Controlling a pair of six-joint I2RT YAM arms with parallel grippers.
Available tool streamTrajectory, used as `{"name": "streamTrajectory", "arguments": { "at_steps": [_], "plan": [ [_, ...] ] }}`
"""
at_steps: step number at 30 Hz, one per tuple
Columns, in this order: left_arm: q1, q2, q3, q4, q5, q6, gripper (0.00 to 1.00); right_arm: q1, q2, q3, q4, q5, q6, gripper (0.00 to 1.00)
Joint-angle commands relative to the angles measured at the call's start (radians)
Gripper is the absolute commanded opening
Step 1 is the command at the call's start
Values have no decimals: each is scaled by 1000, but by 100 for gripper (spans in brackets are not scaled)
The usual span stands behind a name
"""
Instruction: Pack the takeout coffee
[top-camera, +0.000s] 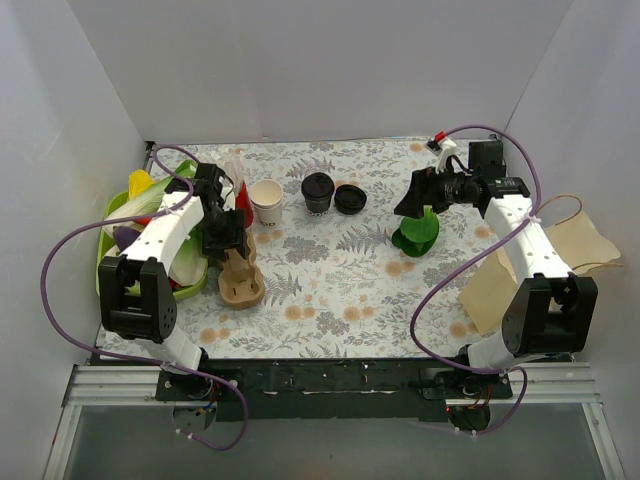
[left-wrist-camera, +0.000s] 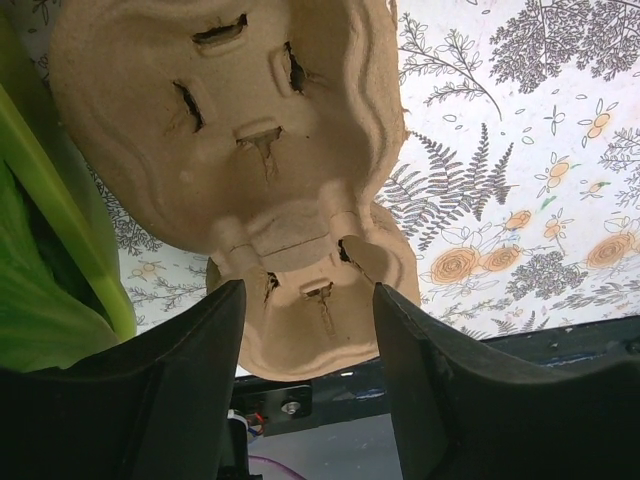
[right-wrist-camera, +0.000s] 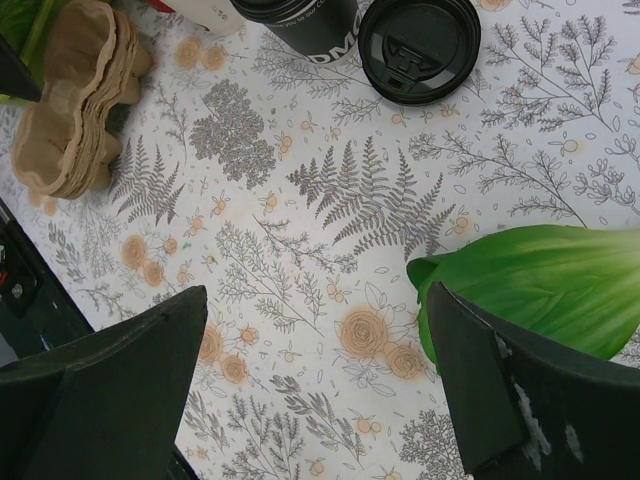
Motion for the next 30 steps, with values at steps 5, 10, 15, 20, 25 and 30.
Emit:
{"name": "streamTrajectory", "arguments": {
  "at_steps": [5,10,15,20,25,30],
  "plan": [
    [-9,27,-11,12,-39,-17,52,-5,-47,-30,40,-13,12,98],
    [-11,49,-35,29,-27,-33,52,-5,-53,-32,41,-12,13,98],
    [-11,56,-46,37,-31,-43,50,-5,-64,-55,47,-12,13,98],
    [-11,53,-66,55,-10,-51,46,-5,-64,-72,58,-13,26,98],
    [-11,49,-63,52,-14,-54,44,-5,-59,-72,62,-12,24,98],
    [-11,64,-65,54,-20,-56,42,-5,-53,-72,67,-13,32,98]
  ]
}}
